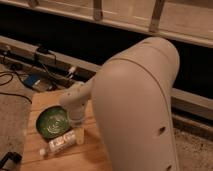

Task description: Place the bottle in the ceramic bowl

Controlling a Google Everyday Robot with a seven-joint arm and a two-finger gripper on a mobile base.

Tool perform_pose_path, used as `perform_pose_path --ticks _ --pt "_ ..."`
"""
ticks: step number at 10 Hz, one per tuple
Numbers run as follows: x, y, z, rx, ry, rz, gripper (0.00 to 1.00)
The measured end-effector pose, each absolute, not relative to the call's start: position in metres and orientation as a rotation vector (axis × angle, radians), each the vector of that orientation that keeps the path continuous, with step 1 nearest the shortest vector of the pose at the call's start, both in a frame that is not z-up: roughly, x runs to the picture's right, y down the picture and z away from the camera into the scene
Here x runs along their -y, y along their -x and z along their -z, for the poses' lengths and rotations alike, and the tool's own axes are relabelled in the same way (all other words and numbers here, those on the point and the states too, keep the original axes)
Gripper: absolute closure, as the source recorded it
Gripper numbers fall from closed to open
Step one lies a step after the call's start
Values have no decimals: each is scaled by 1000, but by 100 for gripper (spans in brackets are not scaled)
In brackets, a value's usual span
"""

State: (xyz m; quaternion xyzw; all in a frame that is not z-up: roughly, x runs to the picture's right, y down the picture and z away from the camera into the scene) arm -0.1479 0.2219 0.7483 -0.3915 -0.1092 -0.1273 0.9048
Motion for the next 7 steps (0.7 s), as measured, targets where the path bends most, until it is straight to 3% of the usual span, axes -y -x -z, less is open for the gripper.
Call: perform_pose_path --ticks 7 --pt "-259 171 -766 245 918 328 20"
